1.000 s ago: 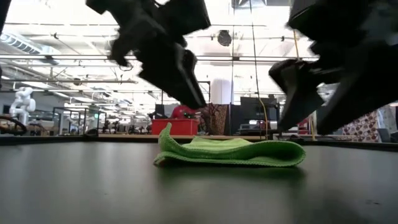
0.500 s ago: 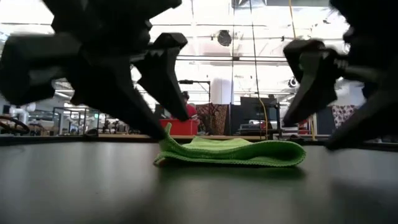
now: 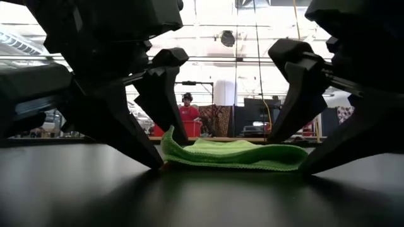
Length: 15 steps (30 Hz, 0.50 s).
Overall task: Roll towel into tight, uniform cylinder
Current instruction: Roll the green towel
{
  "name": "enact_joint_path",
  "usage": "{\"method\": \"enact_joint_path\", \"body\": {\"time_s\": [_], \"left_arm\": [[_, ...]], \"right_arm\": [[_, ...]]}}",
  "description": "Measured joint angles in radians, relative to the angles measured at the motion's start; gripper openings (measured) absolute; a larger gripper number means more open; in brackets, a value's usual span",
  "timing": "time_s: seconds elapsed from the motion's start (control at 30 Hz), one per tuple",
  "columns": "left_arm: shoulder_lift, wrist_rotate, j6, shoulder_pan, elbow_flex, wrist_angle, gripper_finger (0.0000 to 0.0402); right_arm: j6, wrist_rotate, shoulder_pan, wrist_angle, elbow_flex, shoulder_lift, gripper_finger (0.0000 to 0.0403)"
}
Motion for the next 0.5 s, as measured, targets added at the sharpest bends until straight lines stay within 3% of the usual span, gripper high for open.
{"method": "enact_joint_path", "body": {"time_s": [0.27,0.5], "left_arm": [[0.001,-0.001,0.000,0.000,-0.007,0.014,0.0182],[0.001,0.016,-0.001,0.001,-0.007,0.014,0.0173]], "right_arm": [[0.071,-0.001,-0.024,-0.007,-0.002,0.006,0.0017],[0.152,0.009,-0.034,-0.020,-0.005,-0.010,0.0002]]}}
